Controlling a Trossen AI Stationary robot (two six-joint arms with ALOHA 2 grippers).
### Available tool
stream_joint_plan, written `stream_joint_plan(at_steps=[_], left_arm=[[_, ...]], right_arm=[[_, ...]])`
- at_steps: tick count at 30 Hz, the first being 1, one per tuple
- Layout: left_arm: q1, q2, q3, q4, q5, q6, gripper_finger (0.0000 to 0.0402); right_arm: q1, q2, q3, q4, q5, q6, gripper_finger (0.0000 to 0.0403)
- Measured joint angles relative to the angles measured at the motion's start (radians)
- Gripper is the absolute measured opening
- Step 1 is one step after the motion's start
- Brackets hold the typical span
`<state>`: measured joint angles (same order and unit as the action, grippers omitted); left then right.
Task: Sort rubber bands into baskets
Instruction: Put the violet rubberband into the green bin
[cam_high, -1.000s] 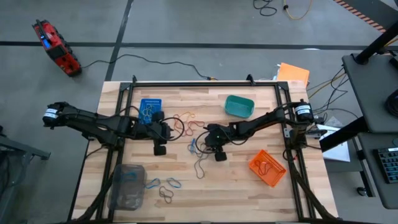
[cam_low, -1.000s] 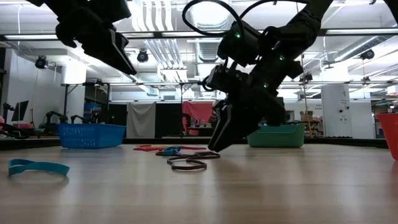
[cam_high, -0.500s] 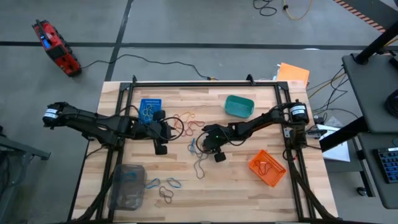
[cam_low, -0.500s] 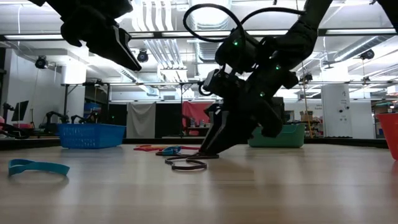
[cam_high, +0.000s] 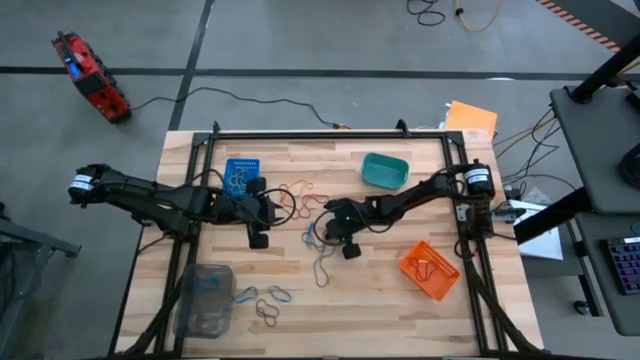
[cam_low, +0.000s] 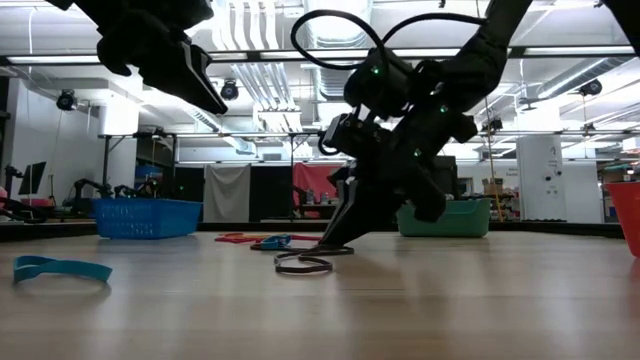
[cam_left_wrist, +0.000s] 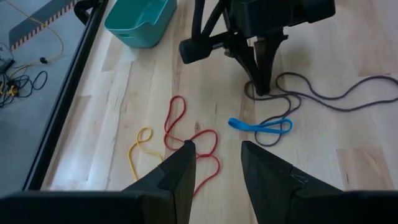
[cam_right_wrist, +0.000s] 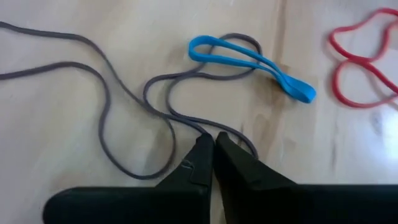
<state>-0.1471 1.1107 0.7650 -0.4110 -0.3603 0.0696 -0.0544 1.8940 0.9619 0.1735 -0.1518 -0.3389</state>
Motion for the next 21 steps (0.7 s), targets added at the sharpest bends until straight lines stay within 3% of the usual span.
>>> stream_joint_plan(at_steps=[5,11,18,21], left_arm=[[0.000,0.000,0.000,-0.001,0.000,0.000,0.0113],[0.000,0.000,-0.001,-0.002,0.000,0.000,0.0113],[0.000,0.000,-0.001,0.002,-0.038,0.000,0.0113],[0.000,0.000,-0.002,0.005,-0.048,0.000,0.0113]], right_arm=[[-0.001,-0.039,-0.002,-0.072,0.114,-0.002,0.0009],[-0.007,-0.122,-0.005,-0.283,0.300,0.037,0.0008],[-0.007,-0.197,-0.006,-0.342,0.291,0.119,0.0009],[-0.007,-0.200,-0.006,-0.295,0.214,0.127,0.0012]])
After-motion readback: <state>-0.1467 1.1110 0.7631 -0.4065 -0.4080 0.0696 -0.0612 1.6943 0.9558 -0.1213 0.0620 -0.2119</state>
